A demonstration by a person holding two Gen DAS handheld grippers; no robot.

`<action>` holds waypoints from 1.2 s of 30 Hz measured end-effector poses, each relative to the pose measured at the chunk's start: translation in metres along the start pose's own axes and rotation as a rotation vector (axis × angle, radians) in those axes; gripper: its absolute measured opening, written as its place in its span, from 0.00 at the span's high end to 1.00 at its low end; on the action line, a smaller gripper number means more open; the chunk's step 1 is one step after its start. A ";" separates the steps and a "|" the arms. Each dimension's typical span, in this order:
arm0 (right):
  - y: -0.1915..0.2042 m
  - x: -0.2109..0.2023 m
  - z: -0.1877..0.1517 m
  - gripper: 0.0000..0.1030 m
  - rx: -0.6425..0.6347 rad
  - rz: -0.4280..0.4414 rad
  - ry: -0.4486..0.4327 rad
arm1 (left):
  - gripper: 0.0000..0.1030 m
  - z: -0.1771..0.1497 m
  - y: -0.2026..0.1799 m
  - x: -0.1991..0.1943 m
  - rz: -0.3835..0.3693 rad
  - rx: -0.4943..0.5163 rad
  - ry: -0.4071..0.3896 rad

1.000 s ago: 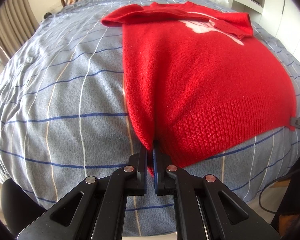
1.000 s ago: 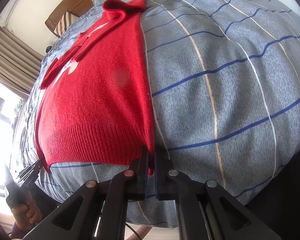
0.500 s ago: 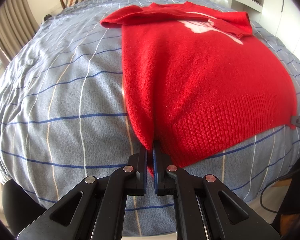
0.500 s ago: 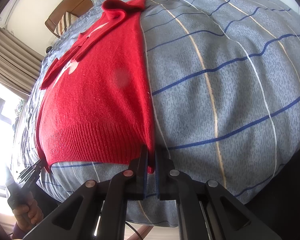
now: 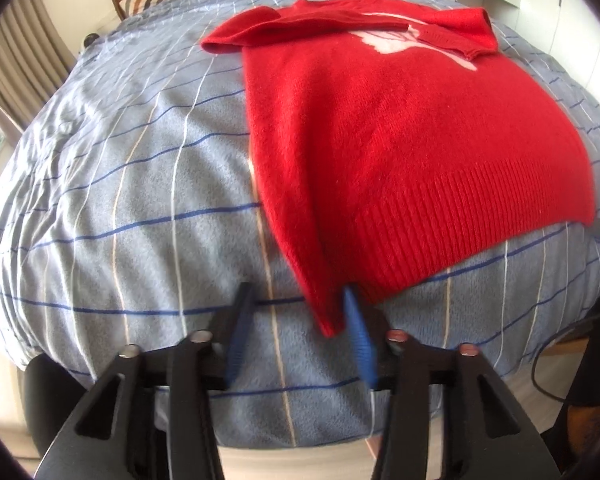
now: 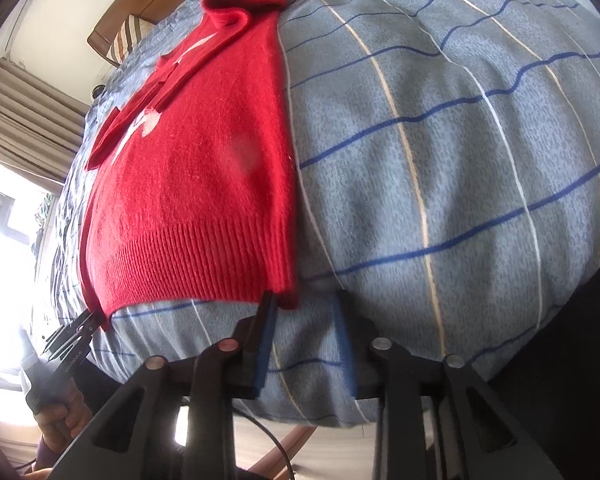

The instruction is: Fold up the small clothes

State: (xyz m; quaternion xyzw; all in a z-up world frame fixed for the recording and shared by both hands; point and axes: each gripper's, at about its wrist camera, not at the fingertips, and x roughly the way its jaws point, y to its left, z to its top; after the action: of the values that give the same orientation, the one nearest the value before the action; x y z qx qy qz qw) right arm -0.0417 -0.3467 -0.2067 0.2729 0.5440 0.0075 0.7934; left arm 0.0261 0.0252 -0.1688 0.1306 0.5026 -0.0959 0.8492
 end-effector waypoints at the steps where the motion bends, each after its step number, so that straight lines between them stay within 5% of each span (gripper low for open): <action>1: -0.002 -0.006 -0.002 0.62 -0.011 -0.013 0.016 | 0.38 -0.003 0.004 -0.006 0.000 0.003 -0.004; 4: 0.000 -0.035 0.000 0.62 -0.108 -0.162 0.000 | 0.38 -0.008 0.023 -0.026 0.017 -0.020 -0.038; 8: 0.047 -0.083 0.033 0.55 -0.369 -0.367 -0.167 | 0.36 0.001 0.061 -0.043 0.049 -0.139 -0.096; 12: 0.128 -0.080 0.076 0.45 -0.629 -0.243 -0.266 | 0.36 0.014 0.085 -0.046 0.062 -0.251 -0.138; 16: 0.198 -0.013 0.103 0.45 -0.877 -0.052 -0.207 | 0.36 0.013 0.089 -0.047 0.069 -0.300 -0.137; 19: 0.220 0.057 0.115 0.46 -0.989 -0.144 -0.160 | 0.35 0.005 0.089 -0.045 0.085 -0.300 -0.120; 22: 0.202 0.092 0.143 0.91 -0.878 -0.166 -0.100 | 0.35 -0.006 0.093 -0.039 0.111 -0.300 -0.082; 28: 0.096 -0.030 0.210 0.93 -0.458 -0.095 -0.374 | 0.35 -0.016 0.111 -0.031 0.116 -0.351 -0.035; 32: -0.021 -0.111 0.247 0.93 -0.179 -0.220 -0.501 | 0.35 -0.008 0.108 -0.032 0.099 -0.361 -0.049; 36: -0.104 -0.142 0.249 0.93 -0.012 -0.296 -0.501 | 0.35 0.006 0.090 -0.032 0.061 -0.336 -0.057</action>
State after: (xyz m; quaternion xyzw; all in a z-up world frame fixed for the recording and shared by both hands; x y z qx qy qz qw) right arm 0.0865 -0.5851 -0.0666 0.1793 0.3647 -0.1727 0.8972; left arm 0.0423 0.1099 -0.1268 -0.0008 0.4829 0.0115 0.8756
